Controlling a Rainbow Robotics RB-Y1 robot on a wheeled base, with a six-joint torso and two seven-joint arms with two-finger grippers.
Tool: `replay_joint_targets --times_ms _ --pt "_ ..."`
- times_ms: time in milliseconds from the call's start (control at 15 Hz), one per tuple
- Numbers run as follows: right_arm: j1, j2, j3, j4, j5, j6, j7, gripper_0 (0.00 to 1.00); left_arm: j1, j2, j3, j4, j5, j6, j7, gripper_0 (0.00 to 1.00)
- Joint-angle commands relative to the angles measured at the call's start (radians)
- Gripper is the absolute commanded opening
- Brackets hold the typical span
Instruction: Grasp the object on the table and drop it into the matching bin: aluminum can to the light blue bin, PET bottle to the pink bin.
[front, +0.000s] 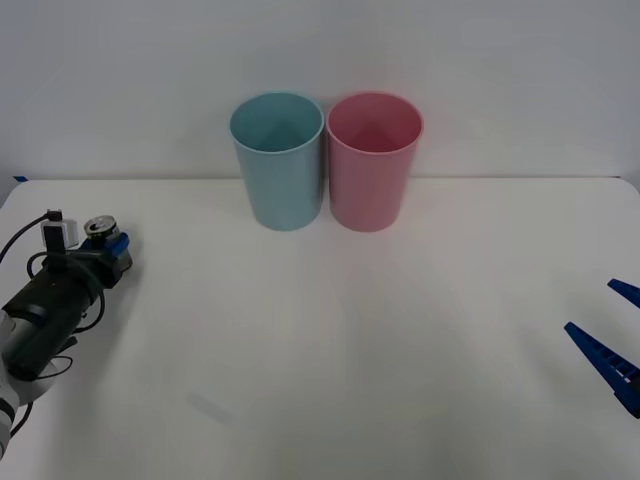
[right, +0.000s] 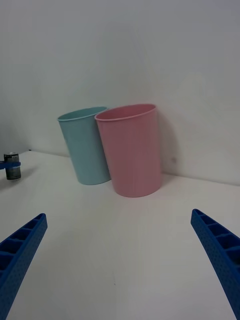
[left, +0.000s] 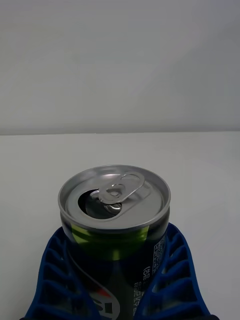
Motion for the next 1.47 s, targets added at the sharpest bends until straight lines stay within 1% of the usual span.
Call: replay_joint_targets --times_ms 67,200,467,733,933,1200,1267,1467 --pt "0.0 0.0 0.0 0.0 0.0 0.0 0.0 1.0 0.021 0.013 0.009 -0.025 0.025 -0.045 0.003 0.0" --pt "0.0 0.0 0.0 0.0 0.0 0.0 0.0 1.0 0.062 0.016 0.004 -0.091 0.054 -0.062 0.017 0.0" --pt "0.0 0.0 0.0 0.0 0.0 0.0 0.0 1.0 0.174 0.018 -0.011 -0.286 0.117 -0.089 0.061 0.0" --pt "0.0 0.0 0.0 0.0 0.0 0.0 0.0 1.0 0.299 0.021 -0.011 -0.528 0.119 -0.132 0.241 0.0" --pt "0.0 0.0 0.0 0.0 0.0 0.0 0.0 1.0 0.363 0.045 -0.008 -0.669 0.119 -0.17 0.359 0.0" --pt "0.0 0.0 0.0 0.0 0.0 0.0 0.0 1.0 0.391 0.082 -0.006 -0.786 0.111 -0.195 0.476 0.0" --pt "0.0 0.0 0.0 0.0 0.0 0.0 0.0 1.0 0.391 0.088 -0.006 -0.809 0.097 -0.198 0.499 0.0" --pt "0.0 0.0 0.0 0.0 0.0 0.0 0.0 1.0 0.369 0.091 -0.003 -0.888 0.042 -0.2 0.63 0.0"
